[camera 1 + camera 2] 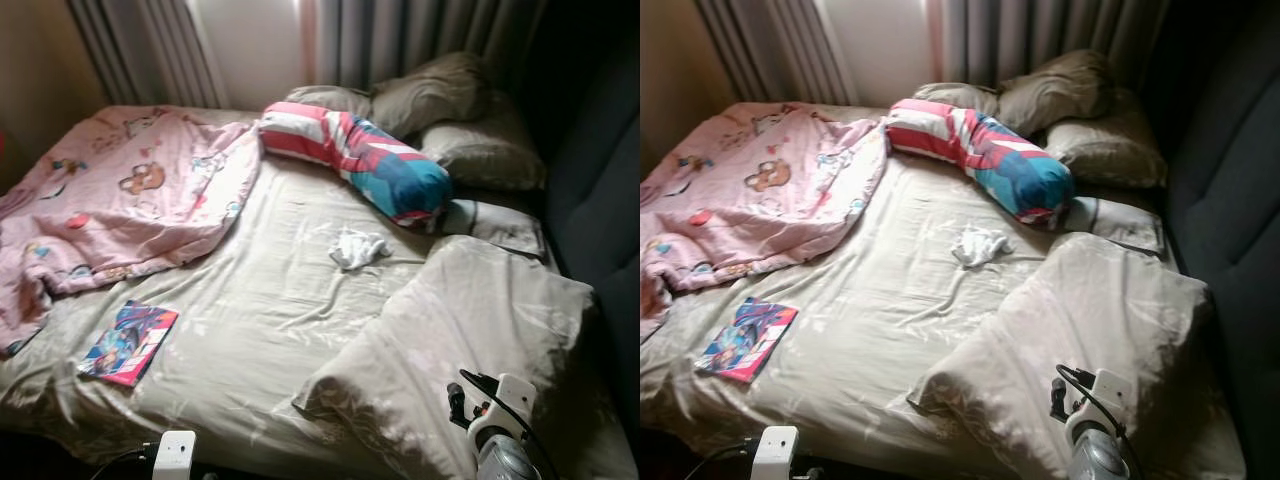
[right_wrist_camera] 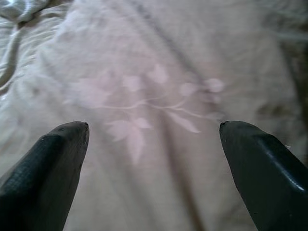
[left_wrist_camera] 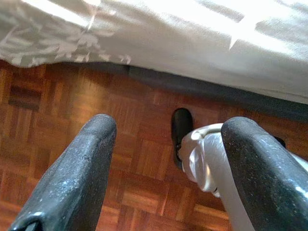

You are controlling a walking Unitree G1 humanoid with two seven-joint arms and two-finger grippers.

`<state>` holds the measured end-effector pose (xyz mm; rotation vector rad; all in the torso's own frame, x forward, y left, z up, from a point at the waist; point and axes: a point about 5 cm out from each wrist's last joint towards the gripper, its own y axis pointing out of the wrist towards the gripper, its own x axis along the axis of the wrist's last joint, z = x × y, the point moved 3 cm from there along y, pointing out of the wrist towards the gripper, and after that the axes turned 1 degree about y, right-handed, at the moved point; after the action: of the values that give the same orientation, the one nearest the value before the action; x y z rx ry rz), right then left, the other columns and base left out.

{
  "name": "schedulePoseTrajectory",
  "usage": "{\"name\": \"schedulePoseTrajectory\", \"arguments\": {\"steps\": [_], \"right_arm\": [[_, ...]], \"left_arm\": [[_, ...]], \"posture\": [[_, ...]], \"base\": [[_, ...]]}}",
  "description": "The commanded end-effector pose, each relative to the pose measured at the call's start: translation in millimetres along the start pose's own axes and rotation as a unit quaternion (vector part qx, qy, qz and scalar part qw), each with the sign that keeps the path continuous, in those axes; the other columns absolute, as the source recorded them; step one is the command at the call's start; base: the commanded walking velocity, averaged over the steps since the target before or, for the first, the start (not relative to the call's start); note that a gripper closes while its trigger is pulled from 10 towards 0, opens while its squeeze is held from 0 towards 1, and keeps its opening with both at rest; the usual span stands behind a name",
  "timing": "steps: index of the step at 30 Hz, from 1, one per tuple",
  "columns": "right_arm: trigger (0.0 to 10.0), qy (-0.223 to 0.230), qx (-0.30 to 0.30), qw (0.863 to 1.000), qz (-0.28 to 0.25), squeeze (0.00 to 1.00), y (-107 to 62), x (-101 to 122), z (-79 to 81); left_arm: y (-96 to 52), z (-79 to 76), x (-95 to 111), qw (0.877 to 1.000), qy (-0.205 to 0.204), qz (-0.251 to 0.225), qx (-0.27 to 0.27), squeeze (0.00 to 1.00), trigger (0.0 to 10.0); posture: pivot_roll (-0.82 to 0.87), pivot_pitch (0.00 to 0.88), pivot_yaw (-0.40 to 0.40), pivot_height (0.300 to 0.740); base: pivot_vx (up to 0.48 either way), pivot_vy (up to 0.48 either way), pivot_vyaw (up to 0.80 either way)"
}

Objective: Clean up the room

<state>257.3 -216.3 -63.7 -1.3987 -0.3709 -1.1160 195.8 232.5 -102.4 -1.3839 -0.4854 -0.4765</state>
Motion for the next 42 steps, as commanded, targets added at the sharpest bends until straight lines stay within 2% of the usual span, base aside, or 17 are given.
{"name": "schedulePoseTrajectory", "arguments": {"steps": [1,9,17,26,32,42], "right_arm": [[10.0,0.007,-0.002,1.000,0.002,0.00,-0.6,-2,0.6],[10.0,-0.006,-0.017,1.000,0.015,0.00,-0.4,-4,-4.3],[10.0,-0.006,-0.029,1.000,0.006,0.00,-1.1,-2,-9.1],[10.0,-0.005,-0.030,1.000,0.005,0.00,-0.7,-1,-9.4],[10.0,-0.003,-0.033,0.999,0.005,0.00,-0.3,0,-10.1],[10.0,-0.002,-0.032,0.999,0.000,0.00,0.1,2,-8.9]], "left_arm": [[-1.2,3.4,-6,1.000,0.008,0.010,0.003,0.00,10.0],[-1.2,3.6,-6,1.000,0.009,0.009,0.003,0.00,10.0],[-1.1,3.4,-6,1.000,0.008,0.009,0.003,0.00,10.0],[-1.0,3.7,-5,1.000,0.010,0.008,0.002,0.00,10.0],[-1.0,3.6,-5,1.000,0.013,0.009,0.001,0.00,10.0],[-1.1,4.3,-5,1.000,0.013,0.009,0.003,0.00,10.0]], "posture": [[0.04,0.041,-0.008,0.740],[0.04,0.042,-0.007,0.740],[0.04,0.040,-0.009,0.671],[0.04,0.034,-0.008,0.671],[0.04,0.021,-0.007,0.643],[0.04,0.015,-0.006,0.643]], "base": [[0.000,0.000,0.00],[0.000,0.000,0.00],[0.000,0.000,0.00],[0.000,0.000,0.00],[0.000,0.000,0.00],[0.000,0.000,0.00]]}}
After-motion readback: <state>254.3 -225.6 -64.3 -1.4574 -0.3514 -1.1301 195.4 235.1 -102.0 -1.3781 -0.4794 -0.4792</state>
